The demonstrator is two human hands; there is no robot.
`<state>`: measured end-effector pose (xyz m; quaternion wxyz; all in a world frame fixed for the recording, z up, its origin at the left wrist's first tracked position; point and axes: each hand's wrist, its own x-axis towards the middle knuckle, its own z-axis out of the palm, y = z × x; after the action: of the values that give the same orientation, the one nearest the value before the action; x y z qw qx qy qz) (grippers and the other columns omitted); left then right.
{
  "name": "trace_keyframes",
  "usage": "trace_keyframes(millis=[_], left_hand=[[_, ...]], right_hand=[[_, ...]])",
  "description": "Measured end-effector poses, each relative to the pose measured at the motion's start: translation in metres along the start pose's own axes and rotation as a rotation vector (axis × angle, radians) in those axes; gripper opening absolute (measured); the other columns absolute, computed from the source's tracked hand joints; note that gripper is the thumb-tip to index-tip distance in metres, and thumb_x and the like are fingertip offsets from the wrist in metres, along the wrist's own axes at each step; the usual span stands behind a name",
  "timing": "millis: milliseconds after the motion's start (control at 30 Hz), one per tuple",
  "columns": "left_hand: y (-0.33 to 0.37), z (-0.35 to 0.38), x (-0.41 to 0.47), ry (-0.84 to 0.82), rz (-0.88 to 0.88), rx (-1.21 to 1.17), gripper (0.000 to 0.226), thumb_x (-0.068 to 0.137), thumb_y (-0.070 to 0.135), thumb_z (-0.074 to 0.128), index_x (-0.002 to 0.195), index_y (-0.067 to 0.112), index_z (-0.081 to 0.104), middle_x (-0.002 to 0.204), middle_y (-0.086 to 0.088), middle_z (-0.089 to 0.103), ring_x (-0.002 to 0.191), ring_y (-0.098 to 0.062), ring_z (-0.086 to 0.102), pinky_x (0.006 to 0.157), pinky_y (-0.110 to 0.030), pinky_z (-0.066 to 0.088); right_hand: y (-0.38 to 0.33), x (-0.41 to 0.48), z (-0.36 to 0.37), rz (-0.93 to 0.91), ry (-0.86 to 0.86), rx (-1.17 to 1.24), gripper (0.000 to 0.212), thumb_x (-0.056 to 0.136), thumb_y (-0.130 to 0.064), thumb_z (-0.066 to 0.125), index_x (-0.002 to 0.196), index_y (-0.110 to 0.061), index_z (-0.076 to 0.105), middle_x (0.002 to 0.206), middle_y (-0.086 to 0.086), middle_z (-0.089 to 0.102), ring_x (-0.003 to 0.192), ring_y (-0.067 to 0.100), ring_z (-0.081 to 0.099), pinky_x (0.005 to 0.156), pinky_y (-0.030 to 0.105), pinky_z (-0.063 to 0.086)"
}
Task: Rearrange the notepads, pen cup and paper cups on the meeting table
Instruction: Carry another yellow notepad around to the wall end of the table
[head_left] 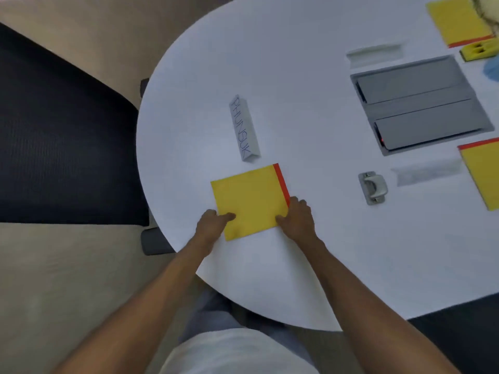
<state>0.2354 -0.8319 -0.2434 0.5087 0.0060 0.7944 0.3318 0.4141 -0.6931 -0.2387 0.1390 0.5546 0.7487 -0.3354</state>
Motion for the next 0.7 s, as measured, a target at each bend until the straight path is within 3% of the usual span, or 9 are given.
trace_keyframes(millis=[133,300,367,433,567,700], left_hand=[[0.001,0.002,0.007,0.038,-0.081,-0.177,0.018,0.081,0.014,0.074,0.075,0.011,0.058,0.081,-0.009,0.060,0.069,-0.022,0.056,0.064,-0.029,0.043],[-0.006,-0.001,0.008,0.023,-0.164,-0.217,0.017,0.080,-0.008,0.060,0.074,0.007,0.054,0.070,-0.009,0.049,0.056,-0.020,0.041,0.054,-0.027,0.031],[-0.008,0.000,0.007,0.010,-0.145,-0.234,0.015,0.083,-0.008,0.059,0.088,0.006,0.058,0.077,-0.011,0.055,0.063,-0.022,0.048,0.056,-0.027,0.036],[-0.009,0.001,0.004,0.008,-0.120,-0.245,0.020,0.086,-0.009,0.057,0.100,0.005,0.062,0.091,-0.012,0.065,0.079,-0.027,0.061,0.063,-0.028,0.049],[-0.015,-0.013,-0.007,-0.019,-0.060,-0.269,0.019,0.088,-0.008,0.059,0.099,0.005,0.066,0.099,-0.013,0.072,0.084,-0.024,0.069,0.066,-0.028,0.054],[-0.024,-0.037,-0.022,-0.023,-0.008,-0.318,0.019,0.085,-0.010,0.064,0.099,0.002,0.068,0.106,-0.015,0.072,0.096,-0.028,0.069,0.075,-0.030,0.054]], right_hand=[[-0.003,0.012,0.000,0.107,0.020,0.090,0.050,0.080,-0.022,0.069,0.122,-0.003,0.050,0.121,0.021,0.051,0.115,0.039,0.051,0.094,0.045,0.049],[0.005,0.024,-0.006,0.223,0.017,0.274,0.038,0.073,-0.012,0.068,0.110,-0.004,0.062,0.111,0.016,0.065,0.102,0.034,0.062,0.086,0.040,0.054],[0.009,0.023,-0.007,0.230,0.026,0.332,0.026,0.073,-0.006,0.066,0.099,-0.005,0.067,0.103,0.013,0.070,0.092,0.031,0.064,0.081,0.039,0.053],[0.014,0.019,-0.009,0.240,0.041,0.432,0.024,0.073,0.000,0.061,0.093,-0.014,0.063,0.100,0.008,0.068,0.096,0.030,0.064,0.083,0.041,0.053],[0.019,0.003,-0.016,0.225,-0.038,0.773,0.030,0.074,0.008,0.058,0.092,-0.016,0.058,0.098,0.014,0.067,0.081,0.027,0.065,0.074,0.045,0.059],[0.010,-0.023,-0.029,0.127,-0.136,1.019,0.028,0.081,0.011,0.054,0.102,-0.007,0.060,0.089,0.020,0.069,0.074,0.027,0.068,0.060,0.034,0.060]])
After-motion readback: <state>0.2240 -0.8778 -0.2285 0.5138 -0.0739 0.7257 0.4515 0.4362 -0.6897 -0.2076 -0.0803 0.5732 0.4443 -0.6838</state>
